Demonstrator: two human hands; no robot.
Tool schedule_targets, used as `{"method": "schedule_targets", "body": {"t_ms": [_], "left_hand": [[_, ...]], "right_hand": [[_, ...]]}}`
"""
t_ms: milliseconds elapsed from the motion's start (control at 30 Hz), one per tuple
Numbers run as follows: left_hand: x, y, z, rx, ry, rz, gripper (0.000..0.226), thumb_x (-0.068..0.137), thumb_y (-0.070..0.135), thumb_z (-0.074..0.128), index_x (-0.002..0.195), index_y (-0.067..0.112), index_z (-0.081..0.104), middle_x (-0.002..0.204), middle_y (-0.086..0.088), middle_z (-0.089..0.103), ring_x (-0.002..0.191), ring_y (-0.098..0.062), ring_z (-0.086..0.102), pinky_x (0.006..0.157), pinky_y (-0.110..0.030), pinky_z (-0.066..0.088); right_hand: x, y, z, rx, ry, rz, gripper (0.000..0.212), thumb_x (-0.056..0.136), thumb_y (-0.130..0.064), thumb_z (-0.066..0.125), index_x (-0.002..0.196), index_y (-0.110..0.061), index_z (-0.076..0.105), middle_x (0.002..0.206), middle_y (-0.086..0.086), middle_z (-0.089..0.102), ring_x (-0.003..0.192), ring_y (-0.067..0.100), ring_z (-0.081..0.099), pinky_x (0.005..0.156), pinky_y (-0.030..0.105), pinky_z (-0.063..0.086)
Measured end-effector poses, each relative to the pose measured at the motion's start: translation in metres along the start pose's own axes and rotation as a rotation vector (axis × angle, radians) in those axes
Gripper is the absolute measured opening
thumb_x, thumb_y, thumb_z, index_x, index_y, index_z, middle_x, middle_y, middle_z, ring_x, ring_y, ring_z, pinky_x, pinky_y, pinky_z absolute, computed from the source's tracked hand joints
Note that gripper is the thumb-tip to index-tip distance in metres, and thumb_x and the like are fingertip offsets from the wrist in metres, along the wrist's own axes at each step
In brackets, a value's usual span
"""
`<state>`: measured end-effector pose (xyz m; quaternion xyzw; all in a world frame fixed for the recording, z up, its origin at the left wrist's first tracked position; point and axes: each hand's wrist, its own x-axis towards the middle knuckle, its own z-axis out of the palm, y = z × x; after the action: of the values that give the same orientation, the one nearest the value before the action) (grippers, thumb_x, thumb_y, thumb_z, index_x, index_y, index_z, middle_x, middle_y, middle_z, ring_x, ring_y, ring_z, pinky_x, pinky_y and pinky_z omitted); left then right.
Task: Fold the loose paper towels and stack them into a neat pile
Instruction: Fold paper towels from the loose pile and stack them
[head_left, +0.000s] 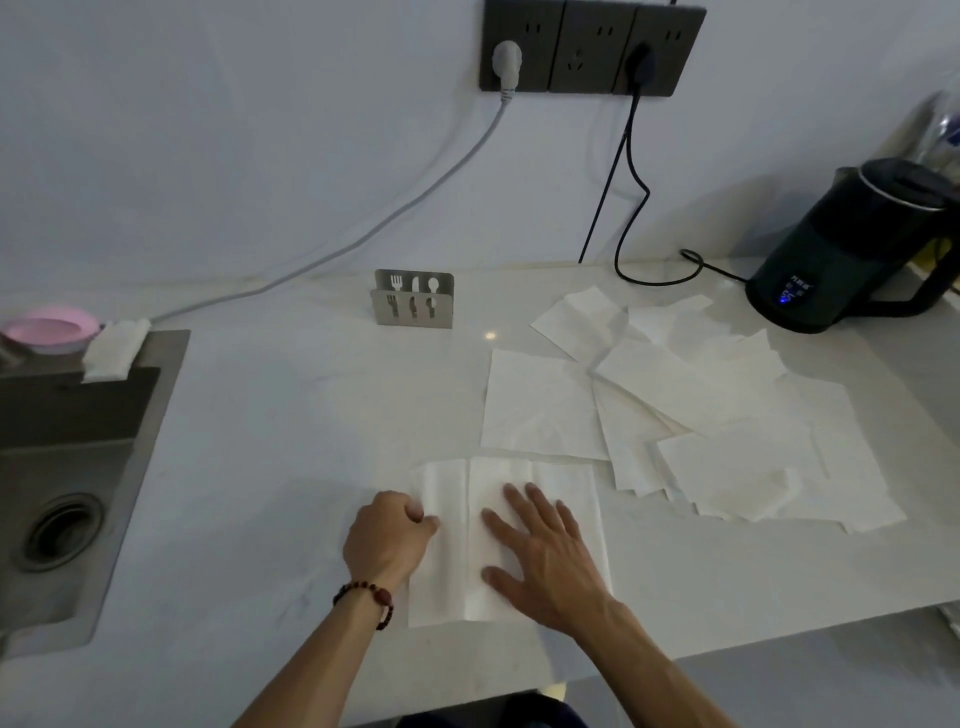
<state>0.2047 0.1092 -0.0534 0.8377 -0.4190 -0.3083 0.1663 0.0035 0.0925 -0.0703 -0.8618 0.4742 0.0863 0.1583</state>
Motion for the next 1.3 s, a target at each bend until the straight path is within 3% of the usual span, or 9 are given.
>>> {"method": "schedule_targets", "body": {"t_ms": [267,367,533,633,700,833,933,1067,1300], "left_hand": [[0.005,0.022,-0.016,-0.697,-0.386,-0.081,0.025,0.086,0.034,0.068,0.085,0.01,0.06,0.085,-0.009,0.071,0.072,-0.024,0.064,0.071,-0.042,0.053],[0.003,0.037,-0.021,-0.929,-0.516,-0.162,0.029,0.097,0.036,0.055,0.098,0.007,0.057,0.099,-0.018,0.073,0.068,-0.031,0.068,0.059,-0.034,0.05],[-0.001,0.019,-0.001,-0.24,-0.188,0.365,0.008,0.091,0.021,0.06,0.092,0.02,0.068,0.094,0.009,0.069,0.089,-0.008,0.064,0.075,-0.022,0.05],[0.004,0.001,0.012,0.182,-0.151,0.765,0.033,0.091,0.025,0.058,0.124,0.021,0.062,0.131,0.008,0.057,0.13,-0.01,0.044,0.109,-0.026,0.038],[0.004,0.0,0.015,0.356,-0.242,0.881,0.051,0.094,0.036,0.053,0.143,0.024,0.044,0.155,0.009,0.031,0.148,-0.011,0.014,0.12,-0.026,0.009],[0.004,0.009,0.015,0.598,-0.401,0.92,0.071,0.097,0.047,0.046,0.155,0.024,0.013,0.161,0.009,-0.004,0.148,-0.01,-0.014,0.115,-0.028,-0.014],[0.01,0.013,0.013,0.652,-0.458,0.905,0.075,0.096,0.051,0.046,0.155,0.024,0.008,0.162,0.005,-0.007,0.148,-0.009,-0.013,0.115,-0.029,-0.013],[0.014,0.015,0.015,0.604,-0.424,0.905,0.072,0.094,0.055,0.048,0.153,0.025,0.022,0.162,0.007,0.007,0.149,-0.008,0.0,0.117,-0.026,-0.004],[0.039,0.043,0.021,0.304,-0.135,0.75,0.045,0.096,0.037,0.049,0.137,0.018,0.05,0.141,0.002,0.047,0.13,-0.014,0.041,0.109,-0.023,0.03]], "right_hand": [[-0.008,-0.004,0.007,0.054,0.028,0.043,0.07,0.09,-0.066,0.03,0.152,-0.04,0.012,0.163,-0.003,-0.006,0.149,0.022,-0.013,0.113,0.04,-0.014],[-0.008,-0.004,0.01,0.051,0.072,0.042,0.07,0.091,-0.054,0.041,0.152,-0.033,0.015,0.163,0.0,0.001,0.149,0.024,-0.008,0.118,0.043,-0.006],[-0.01,0.002,0.015,0.041,0.105,0.024,0.089,0.089,-0.043,0.059,0.154,-0.025,0.001,0.162,-0.002,0.002,0.149,0.02,-0.009,0.12,0.042,0.001],[-0.014,0.011,0.016,0.061,0.148,-0.003,0.081,0.09,-0.049,0.053,0.154,-0.027,0.008,0.162,-0.005,0.007,0.148,0.016,-0.008,0.121,0.041,0.007],[-0.018,0.017,0.013,0.111,0.185,-0.053,0.071,0.091,-0.045,0.052,0.153,-0.028,0.02,0.161,-0.007,0.015,0.149,0.016,0.0,0.12,0.041,0.017],[-0.019,0.023,0.008,0.398,0.459,0.057,0.039,0.09,-0.015,0.056,0.128,-0.017,0.06,0.143,0.005,0.05,0.133,0.025,0.045,0.108,0.043,0.043],[-0.016,0.023,0.003,0.434,0.466,0.175,0.037,0.091,-0.022,0.05,0.125,-0.02,0.062,0.14,0.004,0.052,0.13,0.022,0.046,0.106,0.039,0.042],[-0.008,0.025,0.005,0.25,0.329,0.075,0.033,0.086,-0.037,0.055,0.115,-0.028,0.067,0.134,-0.004,0.057,0.128,0.019,0.048,0.106,0.037,0.037],[0.036,0.06,-0.029,0.165,0.443,0.226,0.028,0.076,-0.012,0.071,0.104,-0.013,0.071,0.097,0.001,0.067,0.09,0.025,0.062,0.072,0.036,0.053]]}}
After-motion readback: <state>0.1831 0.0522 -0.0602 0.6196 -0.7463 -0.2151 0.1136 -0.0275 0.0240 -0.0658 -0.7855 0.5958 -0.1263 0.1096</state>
